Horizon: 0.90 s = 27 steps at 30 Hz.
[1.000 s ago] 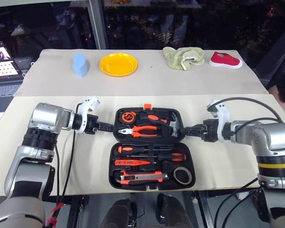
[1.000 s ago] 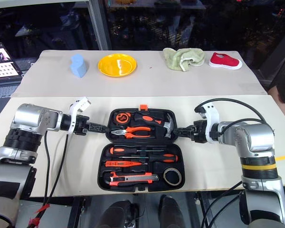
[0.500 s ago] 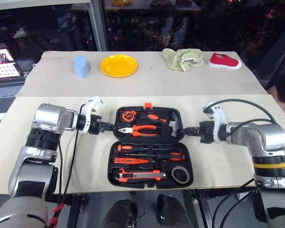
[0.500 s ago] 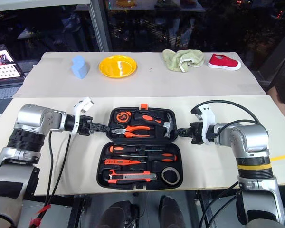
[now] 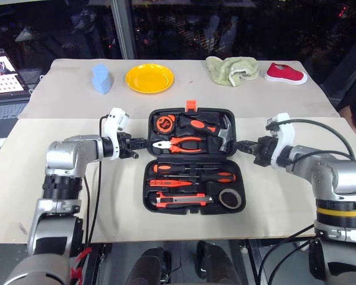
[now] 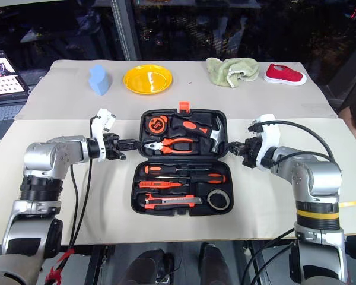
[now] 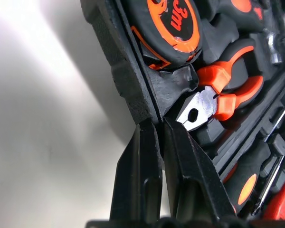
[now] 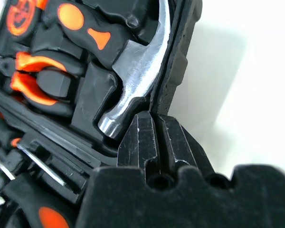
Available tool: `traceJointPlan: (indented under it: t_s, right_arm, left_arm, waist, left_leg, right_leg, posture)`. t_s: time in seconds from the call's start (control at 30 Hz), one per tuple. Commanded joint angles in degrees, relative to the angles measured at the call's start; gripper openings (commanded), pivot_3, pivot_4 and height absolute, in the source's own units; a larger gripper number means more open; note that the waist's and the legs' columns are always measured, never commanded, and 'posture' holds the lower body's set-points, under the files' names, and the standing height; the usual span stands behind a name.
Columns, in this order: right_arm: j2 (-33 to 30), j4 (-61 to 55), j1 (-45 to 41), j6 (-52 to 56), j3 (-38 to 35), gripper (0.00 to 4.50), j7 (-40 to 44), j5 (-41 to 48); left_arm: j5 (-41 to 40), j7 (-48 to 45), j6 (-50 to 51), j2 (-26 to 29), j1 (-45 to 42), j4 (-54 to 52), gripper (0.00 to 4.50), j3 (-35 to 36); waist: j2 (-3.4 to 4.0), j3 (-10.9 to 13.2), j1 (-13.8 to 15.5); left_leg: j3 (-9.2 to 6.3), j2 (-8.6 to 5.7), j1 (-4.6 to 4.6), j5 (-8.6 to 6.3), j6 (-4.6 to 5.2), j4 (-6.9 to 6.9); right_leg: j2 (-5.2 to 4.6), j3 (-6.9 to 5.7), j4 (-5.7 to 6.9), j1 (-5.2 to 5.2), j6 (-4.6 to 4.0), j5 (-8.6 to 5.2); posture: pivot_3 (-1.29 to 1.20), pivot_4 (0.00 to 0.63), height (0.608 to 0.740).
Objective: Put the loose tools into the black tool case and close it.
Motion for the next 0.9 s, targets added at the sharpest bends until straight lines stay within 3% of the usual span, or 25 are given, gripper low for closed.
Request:
traceJointPlan:
  t_s: [0.03,0.2,0.4,0.9]
  right_arm:
    - [2.9,-6.0,3.4,-14.3,2.9,0.03,-0.6,-4.1]
    - [4.1,-5.4,9.8,-35.7,5.5,0.03,-3.1,-15.2]
    - [5.6,-6.1,15.4,-49.6,5.6,0.03,-5.8,-21.2]
    - [-0.8,-1.4,29.8,-85.8,7.1,0.03,-14.6,-42.7]
  left_arm:
    - [-0.8,0.6,-13.4,-4.7,4.1,-9.7,0.00,-0.5]
    - [4.7,6.8,-27.3,-7.8,9.1,-8.9,0.00,0.4]
    - [9.2,10.4,-39.8,-9.2,13.6,-8.6,0.00,-0.4]
    - [14.7,16.4,-53.6,-8.4,21.6,-9.2,0.00,0.2]
  waist:
    - [0.00,0.0,-0.1]
    - [0.01,0.0,0.1]
    - [0.03,0.0,0.1]
    - [0.04,0.0,-0.2]
  left_leg:
    - [0.00,0.00,-0.03,0.00,0.00,-0.02]
    - [0.00,-0.03,0.02,0.07,-0.18,0.01]
    - [0.00,0.00,0.81,-0.06,-0.73,-0.14]
    - [0.09,0.04,0.99,-0.04,-0.55,-0.13]
  right_leg:
    - [0.02,-0.07,-0.09,-0.02,0.00,0.00]
    - [0.07,-0.26,-0.19,0.15,0.01,-0.01]
    - [0.11,-0.09,-0.54,0.88,-0.04,0.00]
    - [0.12,0.17,-0.31,0.90,-0.07,0.00]
  posture:
    - [0.00,0.150,0.740]
    - [0.00,0.150,0.740]
    - [0.00,0.150,0.740]
    - [0.00,0.150,0.740]
